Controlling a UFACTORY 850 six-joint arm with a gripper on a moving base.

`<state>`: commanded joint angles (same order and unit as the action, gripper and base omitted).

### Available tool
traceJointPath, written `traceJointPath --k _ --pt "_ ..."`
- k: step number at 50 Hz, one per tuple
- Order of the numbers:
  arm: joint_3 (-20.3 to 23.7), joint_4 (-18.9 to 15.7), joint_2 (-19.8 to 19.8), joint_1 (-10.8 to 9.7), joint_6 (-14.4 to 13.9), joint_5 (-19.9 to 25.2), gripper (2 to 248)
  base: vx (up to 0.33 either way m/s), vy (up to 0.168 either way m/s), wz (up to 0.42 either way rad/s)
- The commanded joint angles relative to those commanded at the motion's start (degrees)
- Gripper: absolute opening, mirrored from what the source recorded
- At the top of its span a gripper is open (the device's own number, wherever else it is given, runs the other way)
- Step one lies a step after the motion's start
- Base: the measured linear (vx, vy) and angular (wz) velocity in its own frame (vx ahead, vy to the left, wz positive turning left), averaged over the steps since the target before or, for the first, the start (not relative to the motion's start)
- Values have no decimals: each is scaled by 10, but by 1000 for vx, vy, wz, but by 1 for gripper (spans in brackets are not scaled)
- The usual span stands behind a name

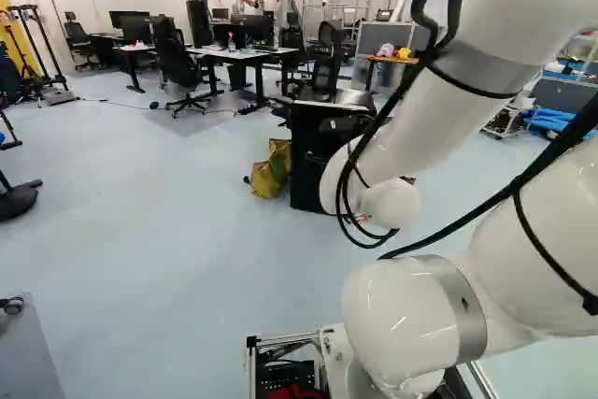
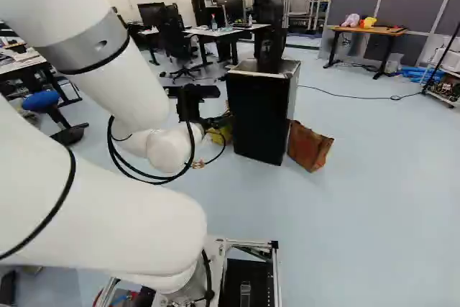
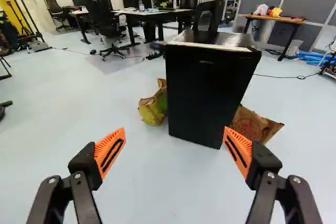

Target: Grab a drink from the fridge

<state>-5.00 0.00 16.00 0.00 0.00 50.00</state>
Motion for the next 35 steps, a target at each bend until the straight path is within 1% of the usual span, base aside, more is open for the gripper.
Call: traceJointPath --k 22,35 --pt "0 0 0 0 0 0 247 16 1 -6" --pt "0 0 0 0 0 0 247 75 19 -24"
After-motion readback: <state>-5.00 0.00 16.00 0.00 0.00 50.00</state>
